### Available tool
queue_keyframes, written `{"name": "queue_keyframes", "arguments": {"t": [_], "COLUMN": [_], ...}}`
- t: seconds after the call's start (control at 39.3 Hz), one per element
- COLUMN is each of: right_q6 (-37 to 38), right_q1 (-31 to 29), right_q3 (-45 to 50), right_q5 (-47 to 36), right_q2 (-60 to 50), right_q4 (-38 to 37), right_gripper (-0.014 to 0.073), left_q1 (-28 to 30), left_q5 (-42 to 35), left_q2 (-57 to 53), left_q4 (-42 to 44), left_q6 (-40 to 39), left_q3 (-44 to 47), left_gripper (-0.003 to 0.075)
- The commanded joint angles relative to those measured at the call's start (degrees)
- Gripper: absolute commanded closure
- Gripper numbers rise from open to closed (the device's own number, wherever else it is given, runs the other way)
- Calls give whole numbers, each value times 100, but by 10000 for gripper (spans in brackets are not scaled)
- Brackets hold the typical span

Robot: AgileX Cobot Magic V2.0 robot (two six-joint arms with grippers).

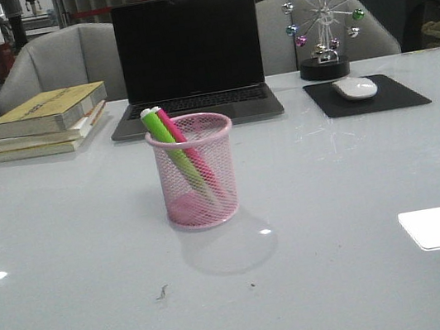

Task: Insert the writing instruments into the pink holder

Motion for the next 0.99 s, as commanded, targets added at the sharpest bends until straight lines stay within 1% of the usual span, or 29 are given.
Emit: {"name": "queue_keyframes", "arguments": {"t": [0.0,0.2,0.31,0.36,0.46,0.61,0.64,0.69,0.97], "right_q6": [-20,-20,-20,-20,-20,-20,-20,-20,-20], "right_q1": [-36,-36,-36,-36,-36,-36,-36,-36,-36], "right_q3": [-148,-148,-148,-148,-148,-148,-148,-148,-148], "right_q5": [-328,-267,-261,-261,-261,-261,-261,-261,-215], "right_q2": [-38,-38,-38,-38,-38,-38,-38,-38,-38], "right_q4": [-108,-108,-108,-108,-108,-108,-108,-103,-103], "right_gripper": [221,221,223,238,325,535,546,531,536], "left_q1": [26,26,26,26,26,26,26,26,26], "left_q5": [-278,-234,-244,-244,-331,-420,-420,-420,-420], "left_q2": [-294,-658,-712,-712,-712,-712,-712,-712,-712], "left_q4": [-223,-570,-579,-579,-579,-628,-637,-637,-637], "left_q6": [-56,-56,-56,-56,-56,-56,-56,-56,-56], "left_q3": [314,1181,1341,1338,1338,1338,1338,1338,1338], "left_gripper": [264,264,264,264,264,264,264,264,264]}}
